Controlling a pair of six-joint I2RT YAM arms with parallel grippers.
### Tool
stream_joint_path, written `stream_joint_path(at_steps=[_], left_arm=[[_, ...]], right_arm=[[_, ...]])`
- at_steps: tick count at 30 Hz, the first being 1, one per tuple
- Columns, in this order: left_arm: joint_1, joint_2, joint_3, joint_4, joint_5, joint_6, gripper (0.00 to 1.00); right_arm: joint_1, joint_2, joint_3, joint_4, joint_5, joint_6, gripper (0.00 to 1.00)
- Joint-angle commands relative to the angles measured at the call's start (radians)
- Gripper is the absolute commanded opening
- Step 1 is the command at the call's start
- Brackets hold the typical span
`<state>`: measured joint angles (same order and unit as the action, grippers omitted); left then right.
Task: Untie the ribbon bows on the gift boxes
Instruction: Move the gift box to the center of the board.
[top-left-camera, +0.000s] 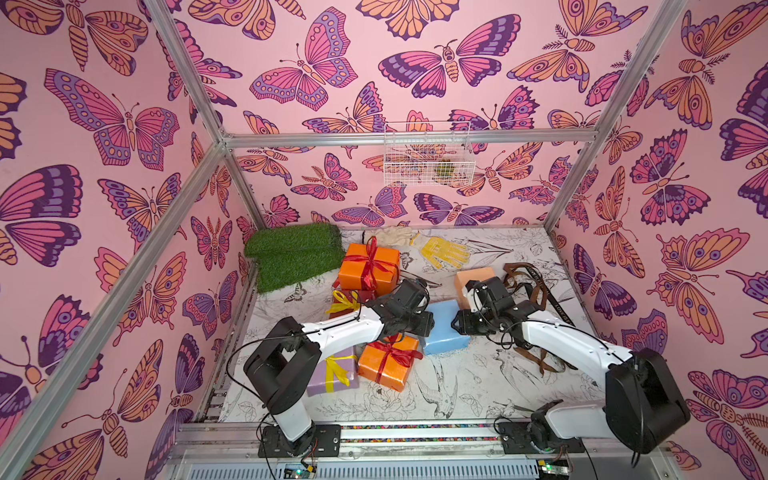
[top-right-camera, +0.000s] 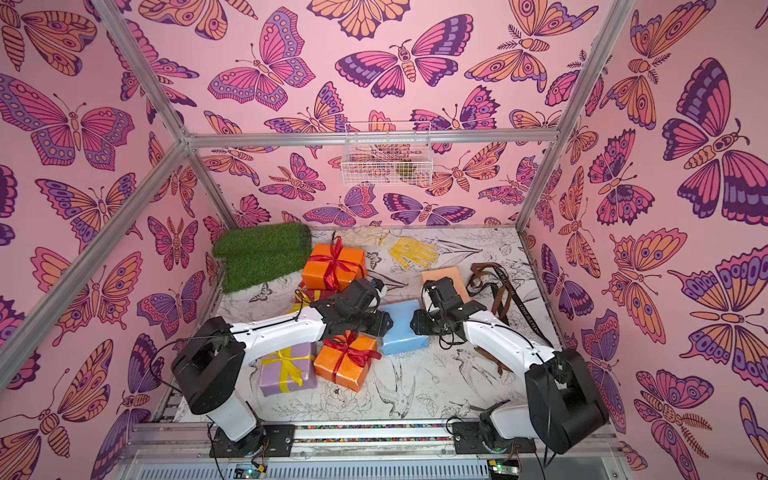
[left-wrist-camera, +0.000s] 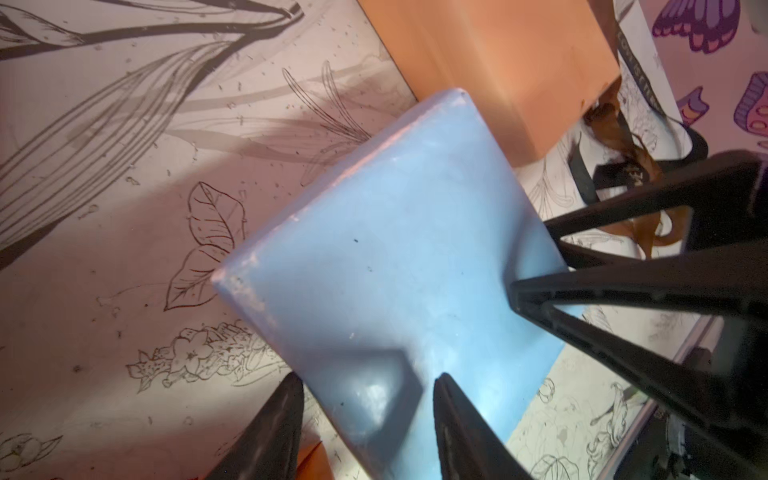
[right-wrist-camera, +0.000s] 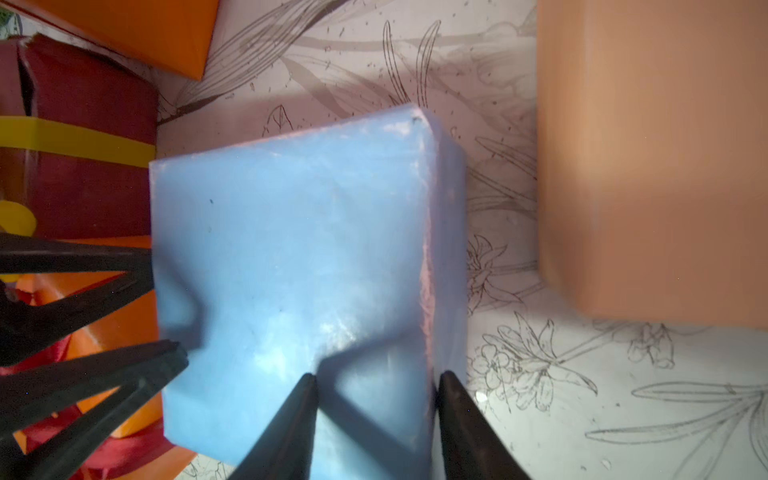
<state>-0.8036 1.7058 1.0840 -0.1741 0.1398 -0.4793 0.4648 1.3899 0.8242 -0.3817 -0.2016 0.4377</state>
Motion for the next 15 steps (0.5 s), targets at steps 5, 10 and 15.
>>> stream_joint_path(at_steps=[5,10,15], left_arm=[[0.070,0.096,0.069,0.082,0.095,0.008,0.48],[0.116,0.149,0.142,0.089,0.111,0.036,0.48],[0.151,0.240,0.236,0.096,0.157,0.076,0.48]], right_arm=[[-0.002,0.118,0.101,0.026,-0.003,-0.020,0.47],[-0.017,0.246,0.203,0.036,0.013,-0.037,0.47],[-0.062,0.351,0.316,0.041,0.004,-0.049,0.46]])
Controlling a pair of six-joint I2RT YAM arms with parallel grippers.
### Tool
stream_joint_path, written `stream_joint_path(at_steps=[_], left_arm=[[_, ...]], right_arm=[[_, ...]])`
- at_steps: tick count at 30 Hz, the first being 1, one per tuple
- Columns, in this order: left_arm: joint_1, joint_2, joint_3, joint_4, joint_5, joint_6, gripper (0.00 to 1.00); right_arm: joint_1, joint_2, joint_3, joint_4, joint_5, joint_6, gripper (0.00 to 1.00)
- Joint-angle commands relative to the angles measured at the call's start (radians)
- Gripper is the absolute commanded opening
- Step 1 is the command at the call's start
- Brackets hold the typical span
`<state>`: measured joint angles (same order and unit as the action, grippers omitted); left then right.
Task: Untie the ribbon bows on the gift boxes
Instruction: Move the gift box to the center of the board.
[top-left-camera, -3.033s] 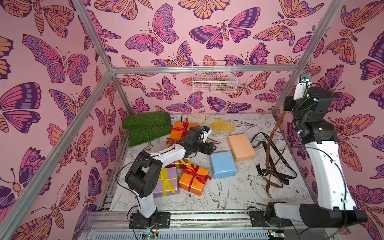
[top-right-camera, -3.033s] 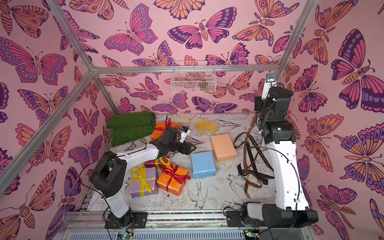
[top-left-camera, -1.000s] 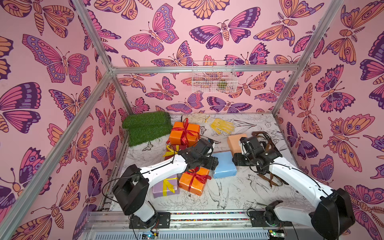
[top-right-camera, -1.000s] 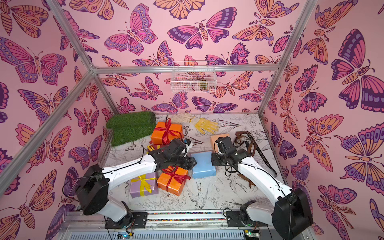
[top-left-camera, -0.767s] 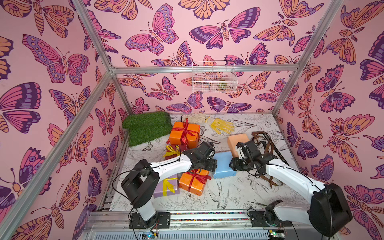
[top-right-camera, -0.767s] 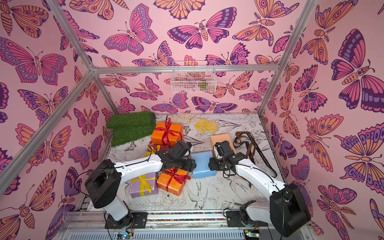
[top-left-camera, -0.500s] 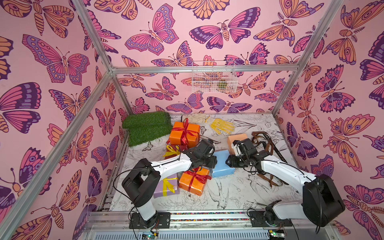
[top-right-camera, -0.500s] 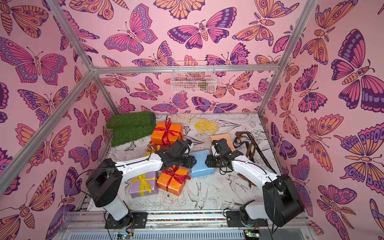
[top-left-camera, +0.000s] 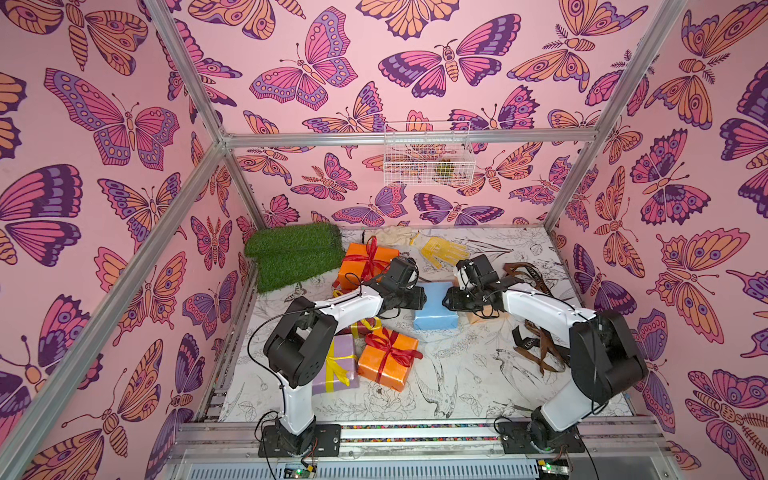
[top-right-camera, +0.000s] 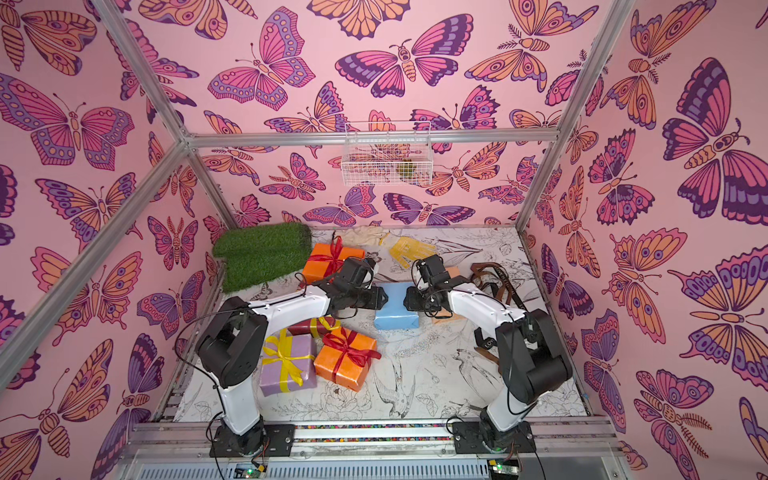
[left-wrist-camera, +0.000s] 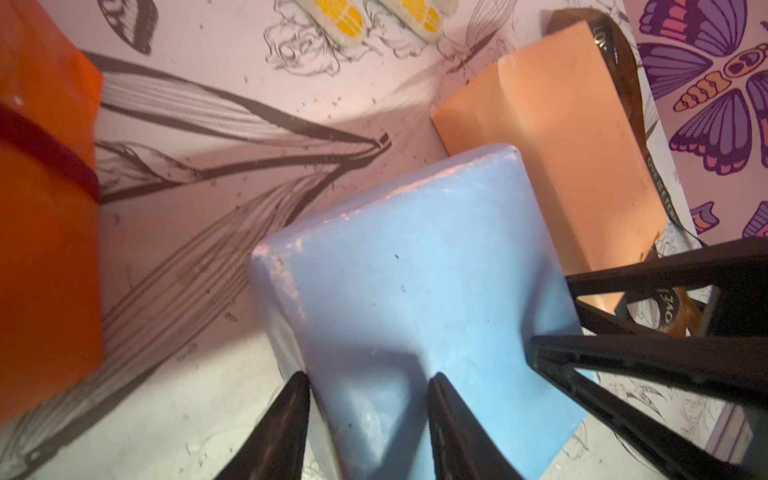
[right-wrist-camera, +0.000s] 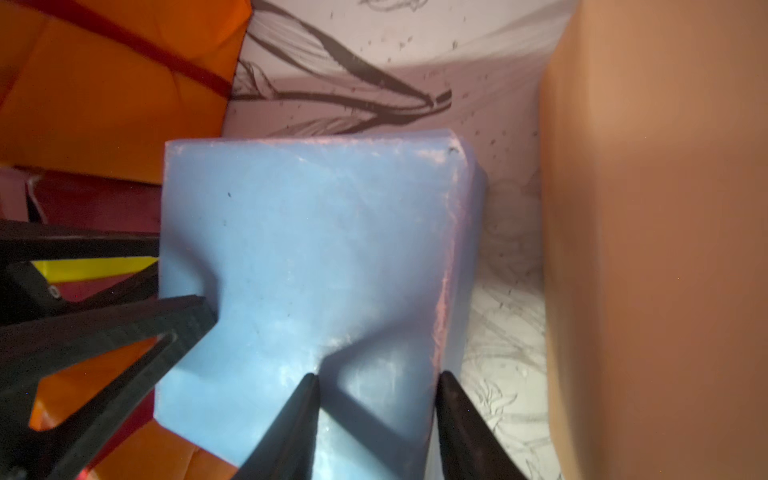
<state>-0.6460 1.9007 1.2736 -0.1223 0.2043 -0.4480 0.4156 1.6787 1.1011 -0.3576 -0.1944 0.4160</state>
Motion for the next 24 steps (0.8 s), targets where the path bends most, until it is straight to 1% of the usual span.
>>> stream_joint_path(at_steps=[1,7,9,12,14,16,17,18,20,24], left_arm=[[-0.005,0.063,0.064,0.044,0.096,0.058,0.48],[0.004,0.138,0.163,0.045,0.108,0.074,0.49],[0.008,0.150,0.187,0.044,0.110,0.077,0.49],[0.015,0.142,0.192,0.038,0.115,0.077,0.52],[0.023,0.115,0.175,0.028,0.110,0.084,0.60],[0.031,0.071,0.139,0.023,0.101,0.097,0.76],[0.035,0.049,0.123,0.021,0.099,0.106,0.81],[0.040,0.021,0.106,0.011,0.091,0.117,0.85],[0.046,-0.042,0.074,-0.009,0.066,0.134,0.88],[0.069,-0.190,0.018,-0.066,0.009,0.147,0.89]], right_arm=[[-0.024,0.080,0.061,0.018,-0.006,-0.029,0.46],[-0.062,0.150,0.174,0.003,-0.016,-0.064,0.46],[-0.068,0.162,0.207,-0.023,-0.003,-0.076,0.49],[-0.074,0.141,0.226,-0.050,0.039,-0.103,0.56],[-0.074,0.111,0.229,-0.080,0.080,-0.123,0.60],[-0.074,0.070,0.219,-0.104,0.118,-0.144,0.63],[-0.073,0.052,0.214,-0.114,0.134,-0.147,0.64],[-0.073,0.029,0.209,-0.130,0.145,-0.150,0.64],[-0.068,-0.023,0.185,-0.145,0.134,-0.143,0.64],[-0.030,-0.166,0.095,-0.124,0.068,-0.127,0.64]])
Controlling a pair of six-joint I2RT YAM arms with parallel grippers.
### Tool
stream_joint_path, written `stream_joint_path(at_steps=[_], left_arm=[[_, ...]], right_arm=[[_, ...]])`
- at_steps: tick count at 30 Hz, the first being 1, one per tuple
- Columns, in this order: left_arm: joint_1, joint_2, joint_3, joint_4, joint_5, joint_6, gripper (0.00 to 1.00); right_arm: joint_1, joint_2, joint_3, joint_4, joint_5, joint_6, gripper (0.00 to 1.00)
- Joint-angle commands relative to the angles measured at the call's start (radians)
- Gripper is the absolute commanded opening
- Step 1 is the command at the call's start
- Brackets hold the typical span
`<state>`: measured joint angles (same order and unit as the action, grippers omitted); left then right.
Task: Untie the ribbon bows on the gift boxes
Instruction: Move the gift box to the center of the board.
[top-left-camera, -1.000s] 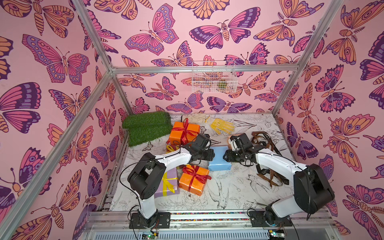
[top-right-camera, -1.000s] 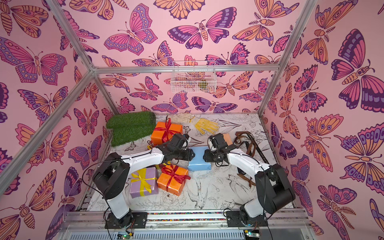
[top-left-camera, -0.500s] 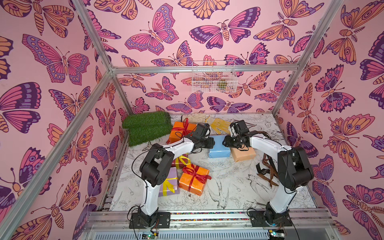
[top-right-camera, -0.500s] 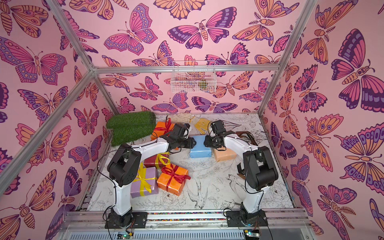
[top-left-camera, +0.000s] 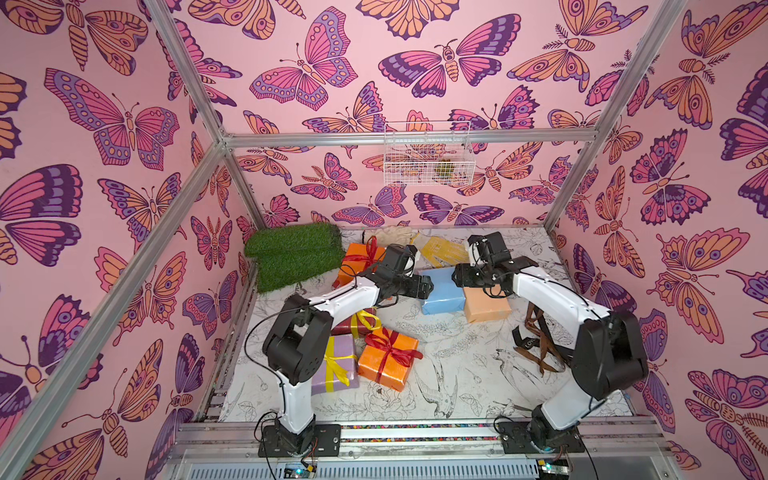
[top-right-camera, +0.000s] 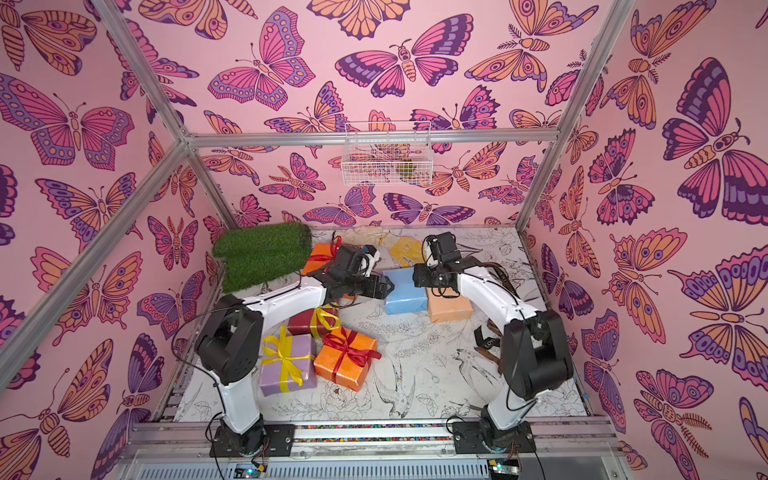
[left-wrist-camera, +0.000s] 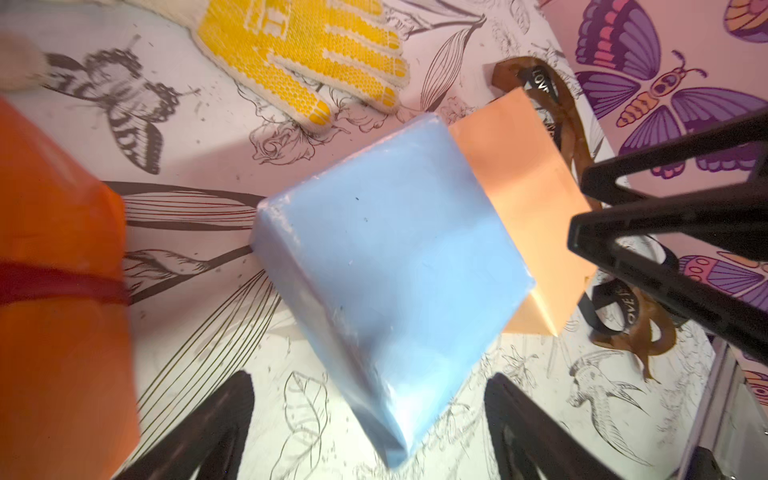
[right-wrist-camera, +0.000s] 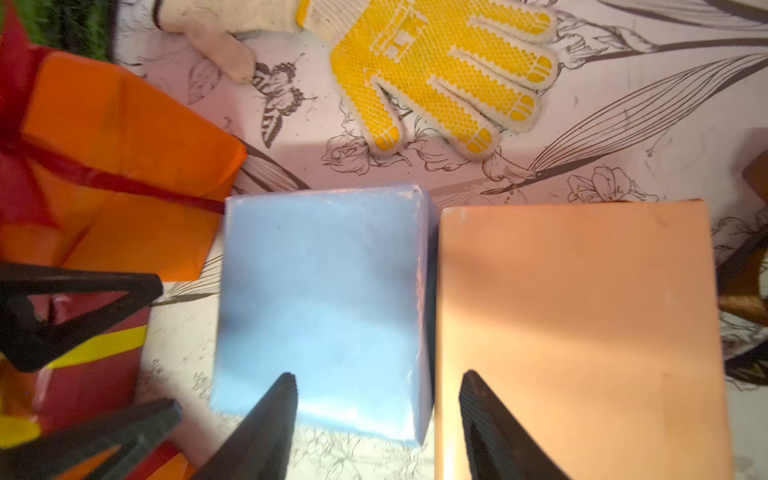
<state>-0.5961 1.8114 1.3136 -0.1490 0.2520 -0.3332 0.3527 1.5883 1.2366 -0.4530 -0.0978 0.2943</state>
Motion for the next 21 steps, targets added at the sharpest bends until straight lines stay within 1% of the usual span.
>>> stream_joint_path(at_steps=[1,4,6,8,10,13,15,18,21], left_arm=[[0.025,-0.141,-0.031,-0.066,-0.054,0.035,0.89],[0.030,-0.255,-0.042,-0.195,-0.105,0.052,0.89],[0.030,-0.331,-0.085,-0.257,-0.117,0.048,0.88],[0.029,-0.407,-0.155,-0.311,-0.122,0.027,0.85],[0.019,-0.486,-0.256,-0.351,-0.144,-0.010,0.82],[-0.023,-0.599,-0.368,-0.405,-0.221,-0.056,0.81],[-0.057,-0.643,-0.402,-0.459,-0.289,-0.079,0.81],[-0.095,-0.656,-0.412,-0.545,-0.374,-0.108,0.82],[-0.105,-0.630,-0.426,-0.580,-0.403,-0.120,0.82]], right_arm=[[0.049,-0.107,-0.058,-0.032,-0.052,-0.005,0.64],[0.098,-0.173,-0.109,-0.044,-0.143,0.000,0.63],[0.125,-0.208,-0.145,-0.043,-0.185,0.019,0.63],[0.148,-0.238,-0.186,-0.024,-0.218,0.050,0.63],[0.169,-0.260,-0.223,0.010,-0.260,0.085,0.64],[0.204,-0.263,-0.263,0.056,-0.319,0.123,0.64],[0.232,-0.252,-0.272,0.065,-0.319,0.133,0.65],[0.273,-0.238,-0.288,0.082,-0.312,0.145,0.67],[0.285,-0.231,-0.322,0.130,-0.332,0.182,0.67]])
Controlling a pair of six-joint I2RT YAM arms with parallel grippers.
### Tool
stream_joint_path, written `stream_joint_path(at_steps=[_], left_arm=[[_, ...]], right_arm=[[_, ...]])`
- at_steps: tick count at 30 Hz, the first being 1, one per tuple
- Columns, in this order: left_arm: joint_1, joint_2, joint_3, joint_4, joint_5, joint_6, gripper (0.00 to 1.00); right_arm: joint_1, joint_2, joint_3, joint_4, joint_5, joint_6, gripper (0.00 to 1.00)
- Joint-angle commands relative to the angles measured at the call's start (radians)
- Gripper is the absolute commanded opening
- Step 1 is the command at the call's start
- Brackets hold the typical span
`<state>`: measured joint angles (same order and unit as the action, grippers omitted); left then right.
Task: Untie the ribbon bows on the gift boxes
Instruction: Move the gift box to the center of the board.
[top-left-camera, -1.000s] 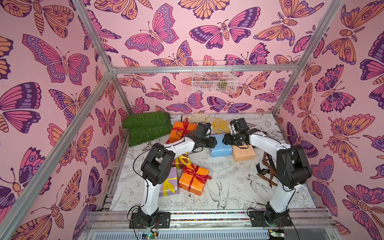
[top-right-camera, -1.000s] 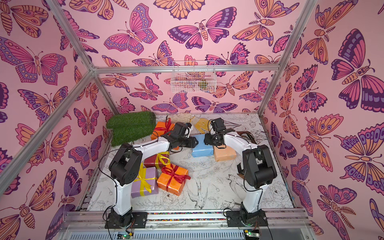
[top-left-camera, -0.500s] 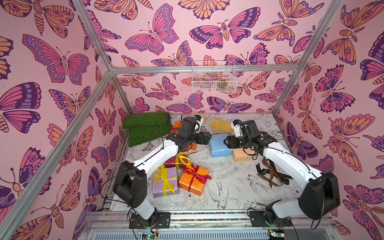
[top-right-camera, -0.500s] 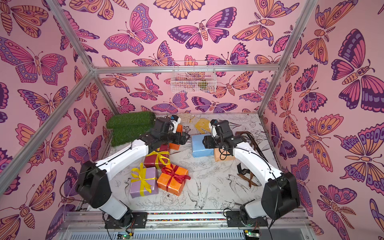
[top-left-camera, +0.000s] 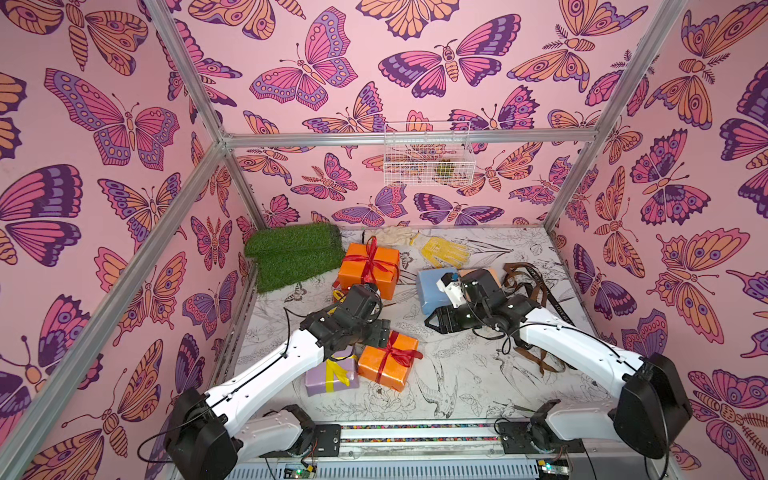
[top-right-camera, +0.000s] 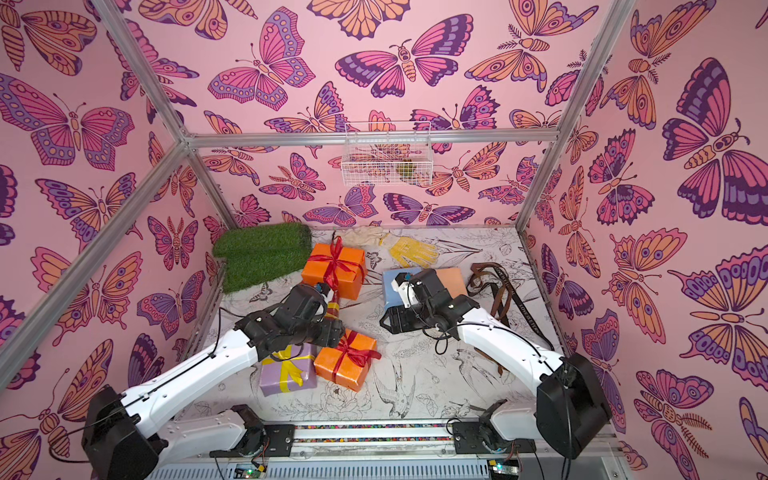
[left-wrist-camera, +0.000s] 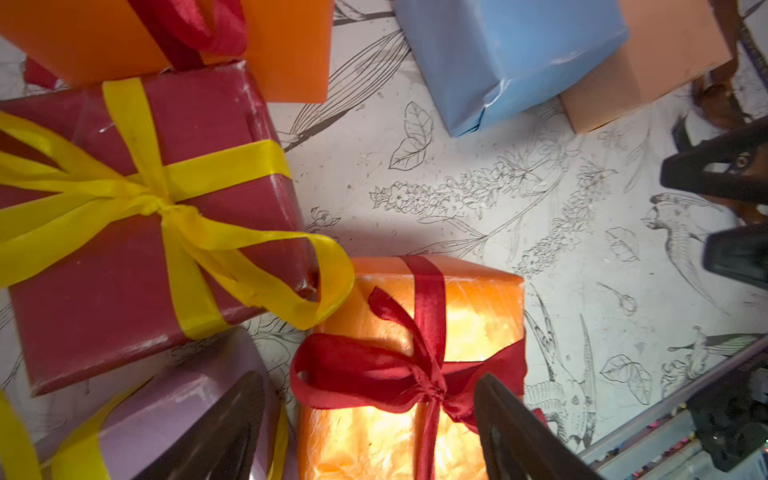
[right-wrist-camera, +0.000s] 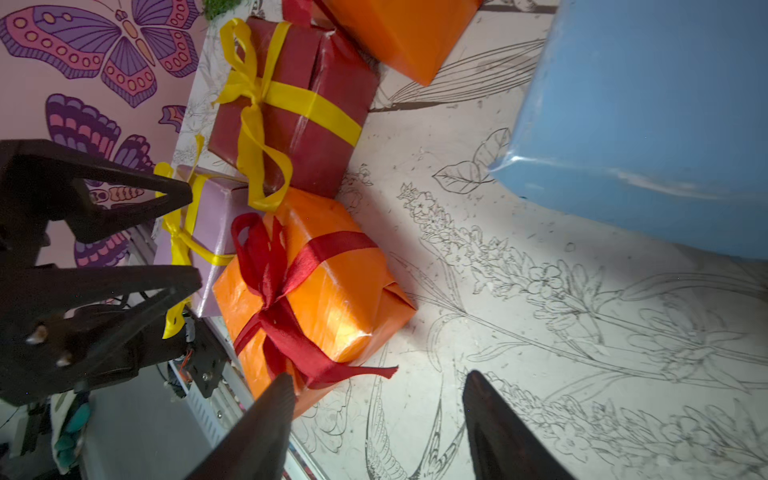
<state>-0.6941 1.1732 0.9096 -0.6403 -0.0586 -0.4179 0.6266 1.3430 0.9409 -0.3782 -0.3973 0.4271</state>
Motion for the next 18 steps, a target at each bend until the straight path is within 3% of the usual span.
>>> stream_joint_path(at_steps=[1,8,18], left_arm=[[-0.008,0.016,-0.029,-0.091,-0.093,-0.038,0.82],[-0.017,0.066,-0.044,-0.086,-0.061,-0.051,0.81],[-0.024,0.089,-0.087,-0.014,0.124,-0.054,0.81]], right_arm=[[0.014,0.016,-0.037,0.067,-0.038,0.059,0.67],[0.048,0.012,-0.102,0.099,-0.020,0.089,0.65],[0.049,0.004,-0.134,0.112,-0.036,0.106,0.64]])
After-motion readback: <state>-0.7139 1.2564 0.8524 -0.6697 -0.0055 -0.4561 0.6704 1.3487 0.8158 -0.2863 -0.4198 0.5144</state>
